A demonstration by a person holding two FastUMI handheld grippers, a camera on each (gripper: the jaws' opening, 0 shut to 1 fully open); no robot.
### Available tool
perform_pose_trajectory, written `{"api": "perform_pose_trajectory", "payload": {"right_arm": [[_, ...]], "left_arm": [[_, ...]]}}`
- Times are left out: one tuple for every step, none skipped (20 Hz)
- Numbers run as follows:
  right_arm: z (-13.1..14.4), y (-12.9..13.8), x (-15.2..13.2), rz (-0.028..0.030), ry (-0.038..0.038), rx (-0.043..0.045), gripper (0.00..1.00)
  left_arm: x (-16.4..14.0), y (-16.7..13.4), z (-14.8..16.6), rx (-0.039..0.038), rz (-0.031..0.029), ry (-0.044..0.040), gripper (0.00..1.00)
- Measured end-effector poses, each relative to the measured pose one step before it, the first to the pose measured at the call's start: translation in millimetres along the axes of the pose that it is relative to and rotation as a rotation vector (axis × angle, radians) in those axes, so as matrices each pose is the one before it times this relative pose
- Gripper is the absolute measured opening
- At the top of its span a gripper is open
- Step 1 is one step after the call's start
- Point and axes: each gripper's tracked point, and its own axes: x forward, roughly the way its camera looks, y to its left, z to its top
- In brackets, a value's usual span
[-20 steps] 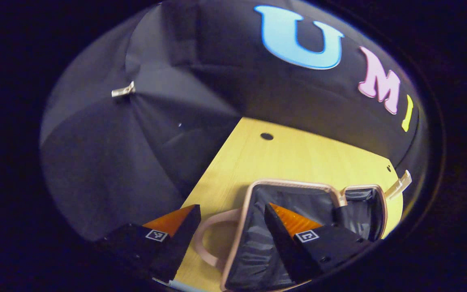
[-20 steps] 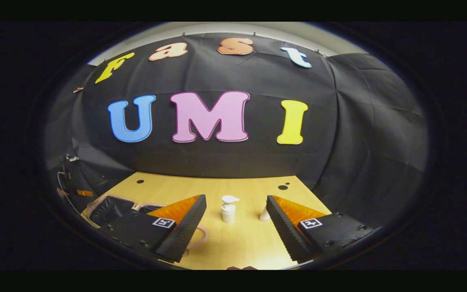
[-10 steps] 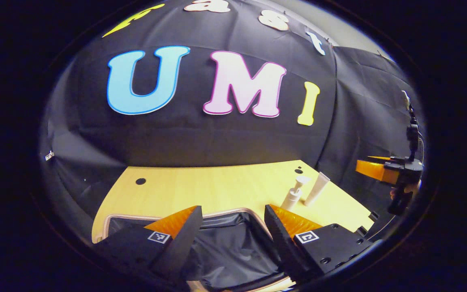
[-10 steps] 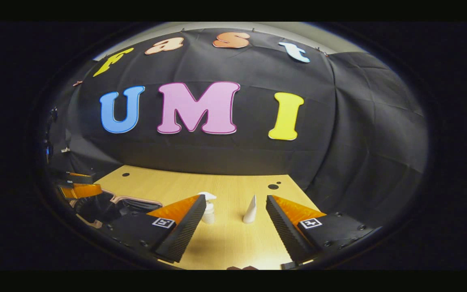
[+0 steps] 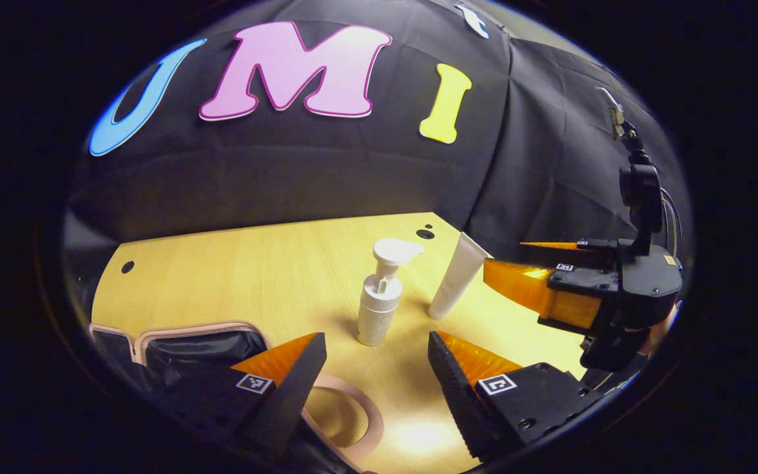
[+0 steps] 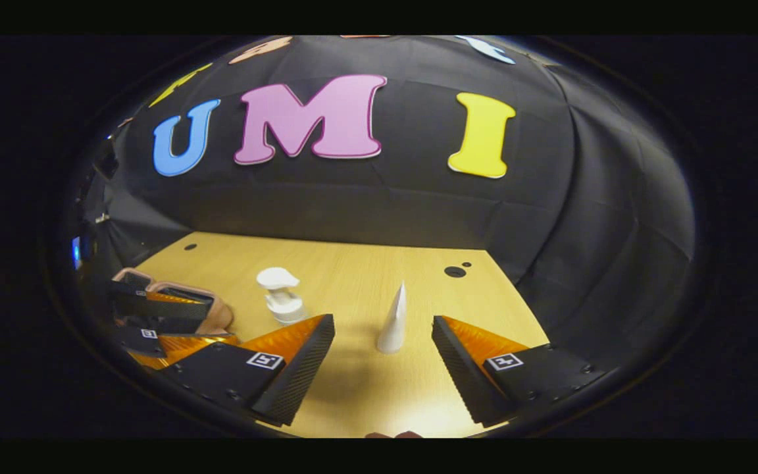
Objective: First open the suitcase, pack the skin care products into it, and then close the suitcase.
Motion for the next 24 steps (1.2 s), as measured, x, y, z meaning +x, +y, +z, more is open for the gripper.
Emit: {"api": "perform_pose_trajectory", "payload": {"right_arm": [[-7.88,-0.21,12.25,0.01605,0.02021,-0.01279,0.96],[-6.42,-0.32,11.13,0.01498,0.0187,-0.00928,0.95],[-5.35,-1.14,9.07,0.01038,0.01614,-0.00776,0.96],[-5.18,-1.05,10.69,0.01109,0.01257,-0.00509,0.96],[-6.56,-0.61,10.23,0.00944,0.01311,-0.00408,0.96],[-6.07,-0.89,8.94,0.00805,0.01496,-0.00164,0.95],[-4.73,-1.03,7.92,0.00816,0.01613,-0.00181,0.96],[-6.58,-1.64,7.07,0.00727,0.01954,-0.00005,0.96],[-5.49,-1.7,5.21,0.00125,0.01065,0.00144,0.95],[-4.24,-1.69,5.41,-0.0007,0.0069,0.00481,0.96],[-2.32,-1.92,5.32,-0.00495,0.00666,0.00666,0.96],[-2.98,-2.03,5.84,-0.00688,0.00576,0.00665,0.96],[-5.32,1.35,7.37,0.00695,0.00768,0.00818,0.96],[-7.46,1.61,5.79,0.00441,0.0257,0.00503,0.91],[0.37,-7.11,-12.39,-0.02238,0.00491,-0.00525,0.87],[0.53,-1.52,19.46,0.00176,-0.01741,0.0088,0.64],[-3.02,3.5,-4.97,0.01193,0.01561,0.00736,0.4],[-1.13,2.02,-3.62,0.00334,0.00974,0.00787,0.45],[-1.25,-0.18,-1.75,-0.00141,0.01433,-0.00296,0.46],[2.34,1.38,-4.74,-0.00255,0.00099,-0.00328,0.43],[6.52,3.94,-9.49,0.00068,-0.01316,0.00024,0.43],[6.62,3.31,-11.8,-0.00003,-0.0215,0.00056,0.43],[7.48,5.24,-13.53,0.00524,-0.02346,0.00037,0.43],[9.02,6.75,-13.35,0.00907,-0.02739,0.00246,0.43]], "left_arm": [[9.26,-1.54,-2.57,-0.01131,0.01519,0.01259,0.98],[14.81,0.27,-1.44,-0.01135,0.01146,0.0068,0.98],[13.94,-0.07,-2.22,-0.00623,0.00877,0.00625,0.98],[14.92,0.69,-0.97,0.00087,0.01445,0.00348,0.98],[10.7,2.39,-0.2,0.00494,0.0159,0.00576,0.98],[11.12,2.8,0.57,0.00818,0.01062,-0.00316,0.98],[10.2,1.18,1.52,0.01013,0.00622,-0.00156,0.98],[10.58,0.81,-0.05,0.00815,0.00606,0.00182,0.98],[8.15,1.23,0.95,0.00414,0.0088,0.00253,0.94],[8.44,1.59,-0.95,-0.00342,0.00496,0.00649,0.98],[6.45,-0.64,0.44,-0.00807,-0.00335,0.00215,0.98],[6.53,-4.71,-3.96,-0.00751,-0.02761,0.01166,0.98],[28.67,-11.12,-9.38,0.00072,-0.03404,0.00687,0.96],[-33.33,5.06,10.93,0.01574,0.01512,-0.00737,0.77],[11.86,2.18,-2.07,0.03421,0.01166,0.02638,0.58],[-3.86,2.33,-0.38,0.01847,0.00873,0.01776,0.55],[-2.88,-0.36,-0.96,-0.01169,-0.0053,0.02268,0.54],[-3.95,-0.01,0.64,-0.0317,-0.01423,0.02035,0.53],[-6.11,1.99,3.06,-0.03537,-0.00611,0.00738,0.53],[-6.55,7.73,4.52,-0.0214,0.00021,-0.01306,0.54],[-11.56,8.42,5.99,0.00392,0.01228,-0.01556,0.54],[-17.98,8.12,-0.85,0.01102,0.01756,-0.00589,0.53],[-20.59,7.46,2.55,0.00417,0.0119,-0.00615,0.53],[-22.44,8.95,-1.74,-0.00231,0.0039,0.00658,0.53]]}}
